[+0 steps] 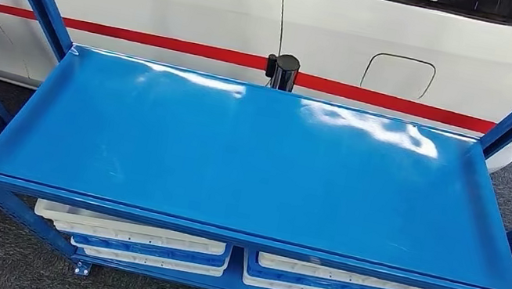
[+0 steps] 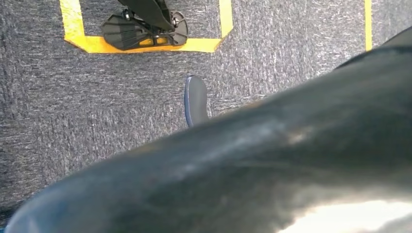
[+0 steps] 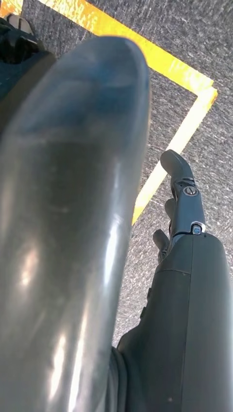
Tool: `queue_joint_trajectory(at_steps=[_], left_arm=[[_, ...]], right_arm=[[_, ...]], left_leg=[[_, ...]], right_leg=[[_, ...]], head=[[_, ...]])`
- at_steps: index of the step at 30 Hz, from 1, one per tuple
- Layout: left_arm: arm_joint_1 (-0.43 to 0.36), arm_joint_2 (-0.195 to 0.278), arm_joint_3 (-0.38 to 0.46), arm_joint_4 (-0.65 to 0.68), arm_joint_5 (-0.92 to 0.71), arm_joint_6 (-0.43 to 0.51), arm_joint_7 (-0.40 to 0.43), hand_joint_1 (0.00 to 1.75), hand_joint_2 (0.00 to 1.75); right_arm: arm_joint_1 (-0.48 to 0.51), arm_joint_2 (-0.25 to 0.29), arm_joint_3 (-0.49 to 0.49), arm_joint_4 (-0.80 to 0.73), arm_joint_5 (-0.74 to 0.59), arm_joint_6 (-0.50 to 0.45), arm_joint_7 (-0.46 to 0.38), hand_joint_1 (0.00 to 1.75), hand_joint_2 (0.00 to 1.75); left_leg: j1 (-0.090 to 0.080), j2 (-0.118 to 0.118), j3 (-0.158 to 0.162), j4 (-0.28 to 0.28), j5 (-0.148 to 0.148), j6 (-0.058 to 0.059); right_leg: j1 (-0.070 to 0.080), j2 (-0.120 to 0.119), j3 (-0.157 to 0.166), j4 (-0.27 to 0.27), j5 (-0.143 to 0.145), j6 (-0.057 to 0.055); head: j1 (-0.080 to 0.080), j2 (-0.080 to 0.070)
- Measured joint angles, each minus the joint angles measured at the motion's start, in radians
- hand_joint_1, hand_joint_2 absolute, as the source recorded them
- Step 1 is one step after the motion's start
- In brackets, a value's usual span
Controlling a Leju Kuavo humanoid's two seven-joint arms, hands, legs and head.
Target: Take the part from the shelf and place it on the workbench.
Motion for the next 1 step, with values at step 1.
queue_joint_trajectory(at_steps=[1], left_arm=[[0.0,0.0,0.0,0.0,0.0,0.0,0.001,0.0,0.0]], right_arm=[[0.0,0.0,0.0,0.0,0.0,0.0,0.0,0.0,0.0]], left_leg=[[0.0,0.0,0.0,0.0,0.0,0.0]], right_leg=[[0.0,0.0,0.0,0.0,0.0,0.0]], head=[[0.0,0.0]])
